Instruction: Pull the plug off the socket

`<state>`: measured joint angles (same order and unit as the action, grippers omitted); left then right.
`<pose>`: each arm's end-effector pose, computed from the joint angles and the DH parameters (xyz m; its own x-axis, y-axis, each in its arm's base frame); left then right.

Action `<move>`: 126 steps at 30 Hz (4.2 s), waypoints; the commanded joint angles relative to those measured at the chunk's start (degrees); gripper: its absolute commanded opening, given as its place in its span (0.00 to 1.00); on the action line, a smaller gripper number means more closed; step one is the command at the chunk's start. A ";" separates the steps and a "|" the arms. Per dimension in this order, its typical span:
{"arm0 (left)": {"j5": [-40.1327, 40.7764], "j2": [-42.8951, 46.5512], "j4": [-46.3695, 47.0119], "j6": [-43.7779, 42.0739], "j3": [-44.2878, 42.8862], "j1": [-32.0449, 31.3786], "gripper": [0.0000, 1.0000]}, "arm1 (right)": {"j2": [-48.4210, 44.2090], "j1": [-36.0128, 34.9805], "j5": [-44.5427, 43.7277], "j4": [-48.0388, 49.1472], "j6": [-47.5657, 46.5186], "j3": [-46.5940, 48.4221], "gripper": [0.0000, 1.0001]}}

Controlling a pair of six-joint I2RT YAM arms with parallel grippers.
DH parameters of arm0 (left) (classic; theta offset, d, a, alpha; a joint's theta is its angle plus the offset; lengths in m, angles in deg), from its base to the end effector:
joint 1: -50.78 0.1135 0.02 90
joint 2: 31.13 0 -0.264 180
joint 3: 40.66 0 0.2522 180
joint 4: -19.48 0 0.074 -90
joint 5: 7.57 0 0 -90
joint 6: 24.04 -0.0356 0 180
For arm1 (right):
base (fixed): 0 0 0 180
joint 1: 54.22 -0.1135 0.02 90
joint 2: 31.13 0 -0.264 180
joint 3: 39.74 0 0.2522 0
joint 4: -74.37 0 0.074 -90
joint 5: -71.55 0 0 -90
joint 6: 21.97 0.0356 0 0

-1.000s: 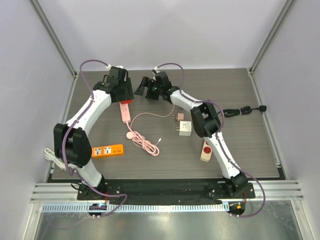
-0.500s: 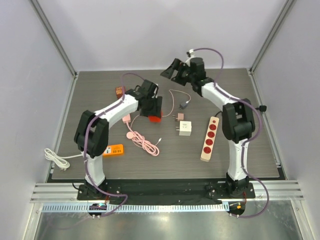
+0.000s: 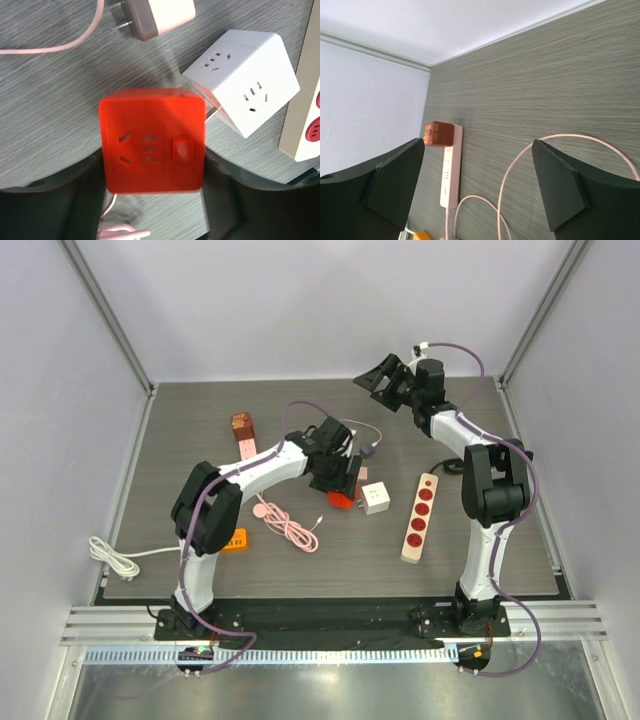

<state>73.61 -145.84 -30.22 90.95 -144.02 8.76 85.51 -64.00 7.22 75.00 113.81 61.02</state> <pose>0.3162 -0.2922 0.2082 -0.8920 0.2418 -0.3820 0.3749 0.8678 -0.3261 0.4737 0.0973 0.2526 -0.5857 0.5545 -0.5912 -0.2082 0.6020 0.7709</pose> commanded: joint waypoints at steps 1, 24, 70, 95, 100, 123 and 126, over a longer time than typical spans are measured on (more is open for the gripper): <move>-2.43 0.02 0.79 -0.65 -2.59 0.45 0.73 | -0.01 -0.77 2.89 5.73 1.95 0.71 0.95; 11.89 9.43 1.14 1.28 -4.52 29.00 0.93 | 3.42 -9.29 -0.36 -4.72 -6.22 11.15 0.95; 26.05 -13.25 -8.35 0.66 -24.30 31.65 0.88 | 16.16 -17.38 0.43 -13.69 -10.19 26.46 0.95; 17.61 -3.51 -7.04 0.85 -21.49 32.26 0.00 | 17.64 -26.16 4.03 2.39 -6.41 13.01 0.76; 16.56 -2.27 -6.77 1.81 -20.61 32.35 0.00 | 21.08 -27.75 7.02 10.36 -0.01 14.25 0.78; 13.21 -0.25 -5.98 3.75 -18.51 32.26 0.00 | 34.53 -28.45 1.14 13.56 9.42 25.41 0.68; 13.21 0.02 -5.63 3.66 -17.98 32.26 0.00 | 36.02 -28.28 0.96 13.29 10.47 27.16 0.61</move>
<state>88.56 -150.63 -37.52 93.83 -161.85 41.06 119.87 -92.65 10.23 87.54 123.47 85.13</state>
